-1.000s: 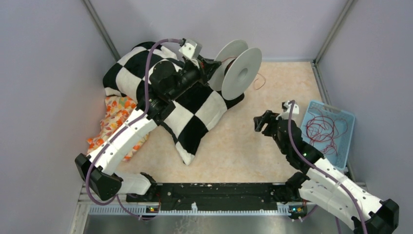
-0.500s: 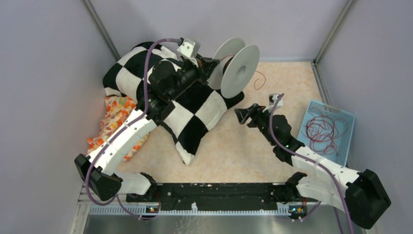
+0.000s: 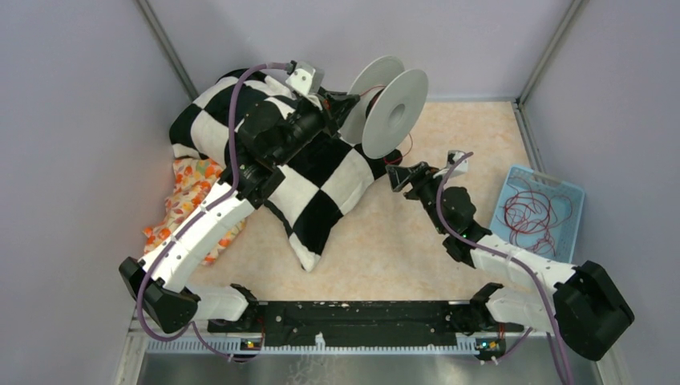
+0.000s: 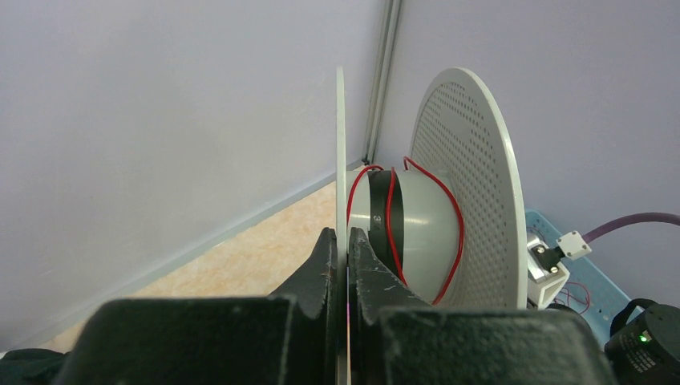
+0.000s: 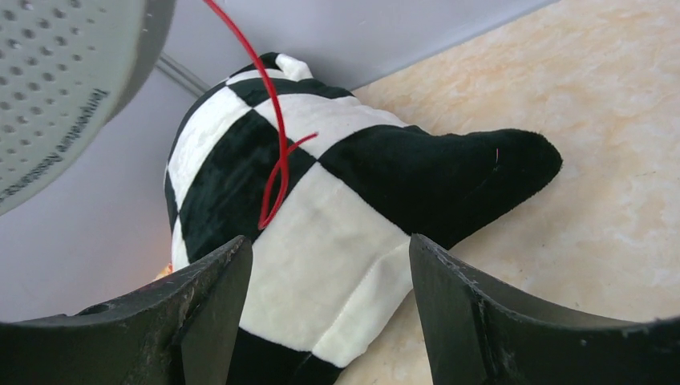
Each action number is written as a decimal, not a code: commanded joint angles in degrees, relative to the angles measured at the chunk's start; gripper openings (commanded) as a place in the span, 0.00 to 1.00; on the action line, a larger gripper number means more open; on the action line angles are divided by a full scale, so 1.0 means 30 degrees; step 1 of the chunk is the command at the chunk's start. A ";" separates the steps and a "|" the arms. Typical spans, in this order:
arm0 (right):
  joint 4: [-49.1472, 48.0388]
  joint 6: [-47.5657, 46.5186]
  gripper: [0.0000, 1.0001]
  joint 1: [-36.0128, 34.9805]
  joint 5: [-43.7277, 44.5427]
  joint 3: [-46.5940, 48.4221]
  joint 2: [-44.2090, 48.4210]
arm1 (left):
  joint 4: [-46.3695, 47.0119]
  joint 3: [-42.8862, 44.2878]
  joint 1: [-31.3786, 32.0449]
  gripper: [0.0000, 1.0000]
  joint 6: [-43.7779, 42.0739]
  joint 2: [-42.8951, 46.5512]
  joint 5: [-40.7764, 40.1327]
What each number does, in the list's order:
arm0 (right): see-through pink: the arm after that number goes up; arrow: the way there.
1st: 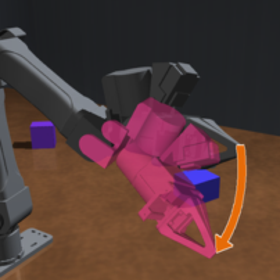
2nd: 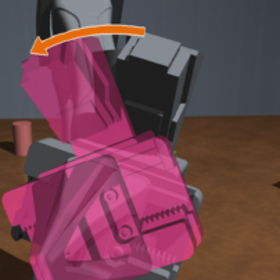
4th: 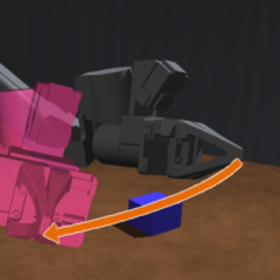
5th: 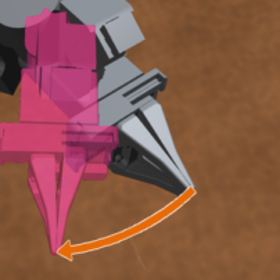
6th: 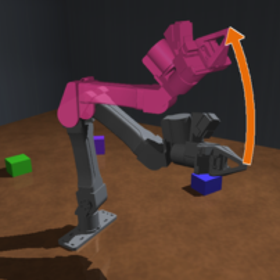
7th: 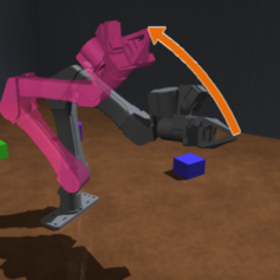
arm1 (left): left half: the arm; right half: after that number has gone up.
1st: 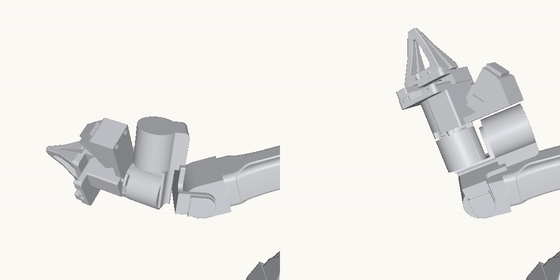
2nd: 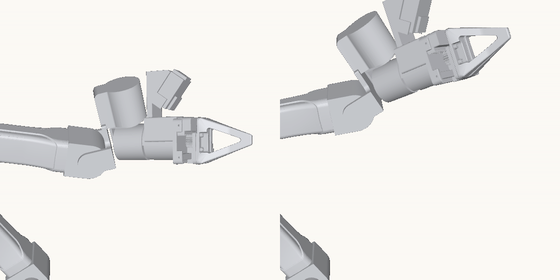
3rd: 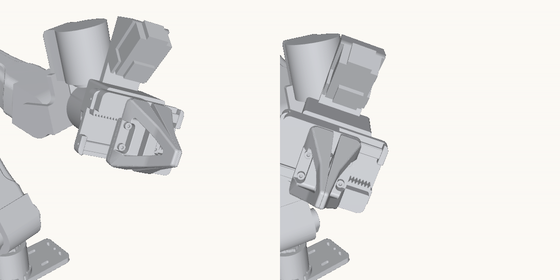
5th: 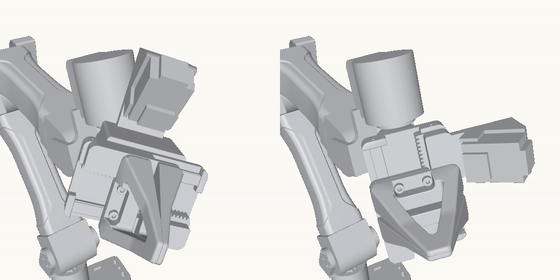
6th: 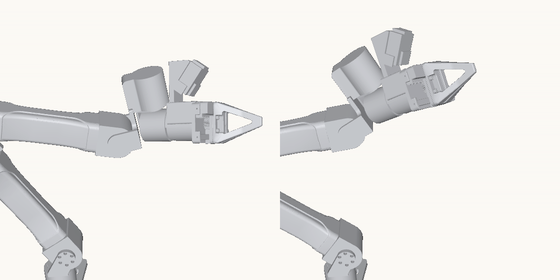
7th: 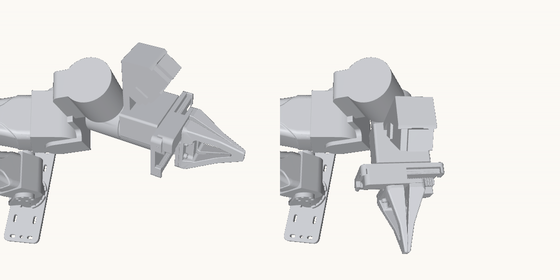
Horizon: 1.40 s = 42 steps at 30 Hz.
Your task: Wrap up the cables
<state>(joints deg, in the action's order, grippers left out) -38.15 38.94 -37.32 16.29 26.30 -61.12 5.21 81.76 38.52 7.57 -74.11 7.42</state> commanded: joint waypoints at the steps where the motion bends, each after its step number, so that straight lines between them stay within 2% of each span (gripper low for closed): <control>1: -0.1770 0.0954 0.72 0.0064 0.0496 0.0951 -0.0951 | 0.2714 0.0695 -0.0009 0.00 -0.0032 0.0941 0.0088; 11: -0.2455 0.1684 0.72 0.0049 0.2231 0.1167 -0.0716 | 0.2715 0.0603 -0.0005 0.00 -0.0041 0.0999 0.0190; 19: -0.2377 0.1913 0.69 0.0066 0.2115 0.1583 -0.0955 | 0.2797 0.0439 -0.0008 0.00 0.0105 0.1015 0.0369; 25: -0.1971 0.2222 0.42 0.0068 0.2056 0.2039 -0.1188 | 0.2904 0.0158 -0.0005 0.00 0.0127 0.1246 0.0130; 28: -0.1886 0.2226 0.37 0.0064 0.2079 0.1966 -0.1094 | 0.2891 0.0156 -0.0009 0.00 0.0112 0.1249 0.0234; 33: -0.1874 0.2259 0.16 0.0088 0.2507 0.1525 -0.0733 | 0.2921 0.0124 -0.0009 0.00 0.0178 0.1250 0.0379; 35: -0.1808 0.2333 0.12 0.0084 0.2590 0.1336 -0.0598 | 0.2945 0.0068 -0.0008 0.00 0.0143 0.1269 0.0356; 38: -0.1551 0.2430 0.17 0.0085 0.2467 0.1281 -0.0566 | 0.2967 0.0024 0.0003 0.00 0.0112 0.1291 0.0292; 40: -0.1502 0.2528 0.30 0.0081 0.2429 0.1270 -0.0571 | 0.2989 -0.0001 -0.0009 0.00 0.0112 0.1280 0.0336; 41: -0.1497 0.2586 0.41 0.0096 0.2461 0.1254 -0.0573 | 0.2984 -0.0016 -0.0009 0.00 0.0112 0.1293 0.0339; 42: -0.1536 0.2608 0.47 0.0105 0.2524 0.1230 -0.0573 | 0.2987 -0.0033 -0.0009 0.00 0.0112 0.1268 0.0295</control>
<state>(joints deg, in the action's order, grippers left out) -41.63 46.50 -37.32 22.92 30.04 -64.45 6.02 81.03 38.52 7.55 -73.10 8.12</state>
